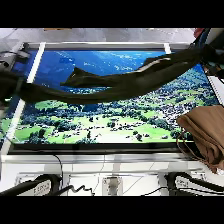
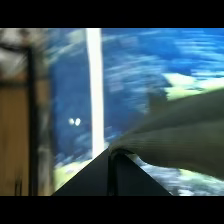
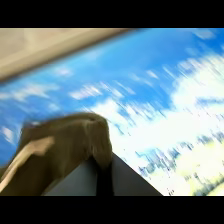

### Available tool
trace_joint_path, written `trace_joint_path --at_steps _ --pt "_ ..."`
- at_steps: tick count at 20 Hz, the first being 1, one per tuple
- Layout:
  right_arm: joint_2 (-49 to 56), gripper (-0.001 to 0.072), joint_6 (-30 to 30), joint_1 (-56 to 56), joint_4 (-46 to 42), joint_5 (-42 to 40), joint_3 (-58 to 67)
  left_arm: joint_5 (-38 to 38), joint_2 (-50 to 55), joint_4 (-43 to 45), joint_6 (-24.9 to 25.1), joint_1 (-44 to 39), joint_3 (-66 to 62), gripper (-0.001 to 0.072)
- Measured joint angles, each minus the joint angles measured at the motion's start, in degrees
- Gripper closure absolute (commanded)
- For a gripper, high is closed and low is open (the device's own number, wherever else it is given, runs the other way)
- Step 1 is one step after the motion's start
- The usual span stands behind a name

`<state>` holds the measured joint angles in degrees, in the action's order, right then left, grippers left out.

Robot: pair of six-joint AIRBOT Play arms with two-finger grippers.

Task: Fold the clothes and pants, and hang the long-sleeved shirts on hangers.

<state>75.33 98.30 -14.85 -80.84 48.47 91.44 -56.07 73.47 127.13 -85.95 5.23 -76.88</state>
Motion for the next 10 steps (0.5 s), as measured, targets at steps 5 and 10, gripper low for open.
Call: trace_joint_path --at_steps 5,10 --pt "0.4 0.0682 -7.8 -3.8 -0.9 16.3 -7.1 -3.0 -1.7 -13.9 15.7 12.0 1.3 0.0687" --pt "-1.8 0.0683 -10.8 -4.6 -1.6 23.1 -19.2 -4.7 -2.0 -17.8 22.1 17.0 5.1 0.0687"
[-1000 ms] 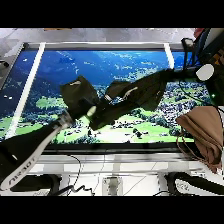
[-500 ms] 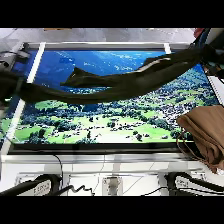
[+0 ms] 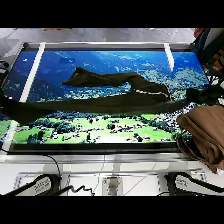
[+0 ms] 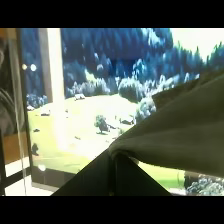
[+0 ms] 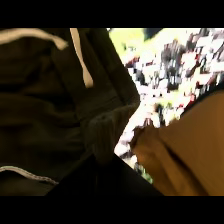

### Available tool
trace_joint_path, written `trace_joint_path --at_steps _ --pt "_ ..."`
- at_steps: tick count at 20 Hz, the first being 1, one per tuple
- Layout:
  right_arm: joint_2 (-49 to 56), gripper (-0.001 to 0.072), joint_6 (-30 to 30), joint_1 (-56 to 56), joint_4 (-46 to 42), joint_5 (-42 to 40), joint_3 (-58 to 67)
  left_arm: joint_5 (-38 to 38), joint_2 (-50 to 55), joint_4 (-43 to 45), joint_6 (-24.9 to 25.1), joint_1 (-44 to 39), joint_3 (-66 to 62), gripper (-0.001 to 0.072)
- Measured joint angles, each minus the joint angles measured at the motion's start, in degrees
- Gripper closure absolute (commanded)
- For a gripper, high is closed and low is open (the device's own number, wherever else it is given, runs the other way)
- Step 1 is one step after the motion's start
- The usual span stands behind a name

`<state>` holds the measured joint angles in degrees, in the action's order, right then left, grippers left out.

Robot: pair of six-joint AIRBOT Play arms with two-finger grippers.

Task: Fold the clothes and pants, and hang the long-sleeved shirts on hangers.

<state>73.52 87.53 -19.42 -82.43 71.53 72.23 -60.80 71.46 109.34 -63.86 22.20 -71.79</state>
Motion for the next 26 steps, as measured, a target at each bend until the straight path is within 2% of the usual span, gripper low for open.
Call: trace_joint_path --at_steps 4,8,10,14,18,22,26 --pt "-7.0 0.0683 -1.8 -0.1 0.0 -0.8 -9.0 8.6 -0.2 2.2 3.5 -0.3 0.8 0.0687" --pt "-17.2 0.0682 -2.5 -0.2 0.1 -3.5 -19.1 19.7 -1.8 4.5 4.6 -3.3 -0.2 0.0687" --pt "-21.9 0.0682 -2.6 -0.2 -0.1 -3.8 -23.1 22.4 -2.5 4.0 4.9 -3.9 -0.4 0.0688" --pt "-28.0 0.0682 -2.7 -0.2 -0.3 -4.1 -28.2 17.4 -2.2 2.4 5.1 -1.5 3.0 0.0687" --pt "-29.8 0.0681 -2.7 -0.2 -0.3 -2.8 -33.4 13.7 -1.9 1.8 4.3 2.8 12.7 0.0687" --pt "-30.3 0.0681 -2.7 -0.2 -0.3 0.5 -37.5 12.6 -1.8 6.0 4.0 6.9 21.5 0.0687" --pt "-30.5 0.0682 -2.7 -0.2 -0.3 5.0 -38.7 11.7 -1.8 9.8 3.9 11.6 25.0 0.0686"
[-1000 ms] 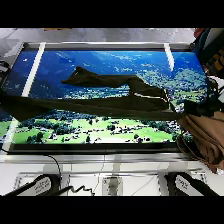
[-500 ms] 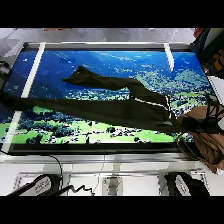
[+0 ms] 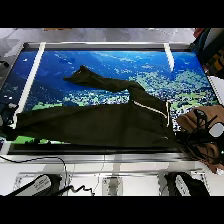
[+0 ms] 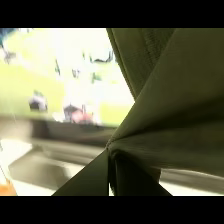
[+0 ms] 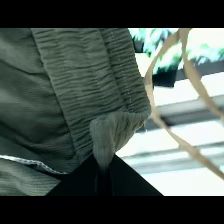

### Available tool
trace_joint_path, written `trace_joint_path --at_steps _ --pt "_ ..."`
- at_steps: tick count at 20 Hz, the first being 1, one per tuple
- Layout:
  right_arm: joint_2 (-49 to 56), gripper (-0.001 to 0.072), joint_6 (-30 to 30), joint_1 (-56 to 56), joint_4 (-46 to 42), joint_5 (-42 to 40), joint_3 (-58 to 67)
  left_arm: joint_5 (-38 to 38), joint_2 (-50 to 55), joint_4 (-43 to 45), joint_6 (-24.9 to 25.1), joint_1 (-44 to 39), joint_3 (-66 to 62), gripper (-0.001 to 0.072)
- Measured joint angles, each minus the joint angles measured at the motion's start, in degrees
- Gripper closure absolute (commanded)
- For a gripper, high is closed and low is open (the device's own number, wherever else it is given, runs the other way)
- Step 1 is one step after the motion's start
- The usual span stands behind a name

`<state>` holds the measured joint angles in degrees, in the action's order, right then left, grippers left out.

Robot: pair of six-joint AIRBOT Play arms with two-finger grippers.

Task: Fold the clothes and pants, and hang the long-sleeved shirts on hangers.

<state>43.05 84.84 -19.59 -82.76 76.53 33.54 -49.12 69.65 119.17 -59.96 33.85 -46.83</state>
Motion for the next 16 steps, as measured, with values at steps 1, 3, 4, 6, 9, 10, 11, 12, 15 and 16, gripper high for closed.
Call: trace_joint_path --at_steps 1,3,4,6,9,10,11,12,15,16 --pt "0.0 0.0681 0.0 0.0 0.0 0.8 -0.2 -0.3 0.0 0.5 0.0 1.0 0.3 0.0687" --pt "0.0 0.0682 -0.2 0.0 -0.1 1.9 -0.3 -0.7 0.0 1.1 0.0 2.7 0.8 0.0669" --pt "0.0 0.0682 -0.3 0.0 -0.1 2.1 -0.3 -0.9 0.0 1.4 0.0 3.3 0.9 0.051" --pt "0.0 0.0681 -0.4 0.0 -0.3 2.6 -0.4 -0.9 0.0 2.1 0.0 4.0 1.1 0.006" --pt "0.0 0.0494 -0.4 0.0 -0.3 3.1 -0.5 -0.4 0.0 2.8 0.0 4.4 1.2 0.0073" --pt "0.0 0.045 -0.5 0.0 -0.4 3.4 -0.5 -0.2 0.0 3.4 0.0 4.5 1.2 0.0074" --pt "0.0 0.045 -0.5 0.0 -0.5 3.5 -0.5 -0.1 0.0 3.8 0.0 4.6 1.2 0.0084" --pt "0.0 0.045 -0.5 0.0 -0.4 3.4 -0.5 -0.3 0.0 4.2 0.0 4.7 1.2 0.0165" --pt "0.0 0.0451 -0.5 0.0 -0.3 3.4 -0.5 -2.4 0.0 5.5 -0.7 5.8 1.1 0.0233" --pt "0.0 0.045 -0.6 0.0 -0.3 3.4 -0.5 -3.5 0.0 5.9 -1.2 6.5 1.1 0.0233"
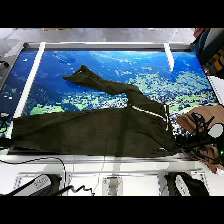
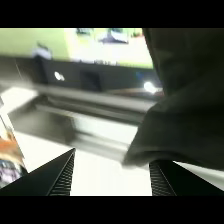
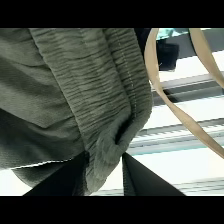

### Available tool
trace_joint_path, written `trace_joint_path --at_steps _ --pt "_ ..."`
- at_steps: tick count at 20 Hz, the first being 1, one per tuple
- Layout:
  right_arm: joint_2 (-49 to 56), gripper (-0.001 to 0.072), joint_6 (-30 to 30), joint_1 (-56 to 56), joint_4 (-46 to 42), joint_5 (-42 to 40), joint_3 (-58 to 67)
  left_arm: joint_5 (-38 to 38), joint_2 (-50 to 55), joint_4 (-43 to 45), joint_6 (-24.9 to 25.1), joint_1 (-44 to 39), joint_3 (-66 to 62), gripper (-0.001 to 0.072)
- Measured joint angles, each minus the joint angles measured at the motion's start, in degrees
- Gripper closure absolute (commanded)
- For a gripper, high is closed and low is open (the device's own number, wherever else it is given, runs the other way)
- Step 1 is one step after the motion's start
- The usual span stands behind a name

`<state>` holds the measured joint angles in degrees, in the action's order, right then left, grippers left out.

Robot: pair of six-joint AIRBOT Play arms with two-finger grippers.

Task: Fold the clothes and pants, and hang the long-sleeved shirts on hangers.

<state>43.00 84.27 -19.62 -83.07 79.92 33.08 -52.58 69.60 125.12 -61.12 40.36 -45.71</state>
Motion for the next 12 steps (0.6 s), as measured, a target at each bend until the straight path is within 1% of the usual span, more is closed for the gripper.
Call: trace_joint_path --at_steps 2,4,6,9,12 --pt "0.0 0.0451 0.0 0.0 0.0 -0.1 0.0 -1.8 0.0 0.3 -2.8 1.9 0.0 0.0224" --pt "0.0 0.0452 0.0 0.0 0.1 -0.8 0.0 -3.1 0.0 0.6 -9.1 4.1 0.0 0.022" --pt "0.0 0.0452 0.0 0.0 0.2 -1.9 0.0 -4.0 0.0 0.2 -14.4 6.0 0.0 0.0221" --pt "0.0 0.0452 0.0 0.0 0.2 -2.8 0.0 -6.1 0.0 -1.2 -18.4 8.4 -1.0 0.0222" --pt "0.0 0.0452 0.0 0.0 0.3 -3.1 0.0 -8.9 0.0 -4.6 -20.2 11.2 -4.6 0.0225"
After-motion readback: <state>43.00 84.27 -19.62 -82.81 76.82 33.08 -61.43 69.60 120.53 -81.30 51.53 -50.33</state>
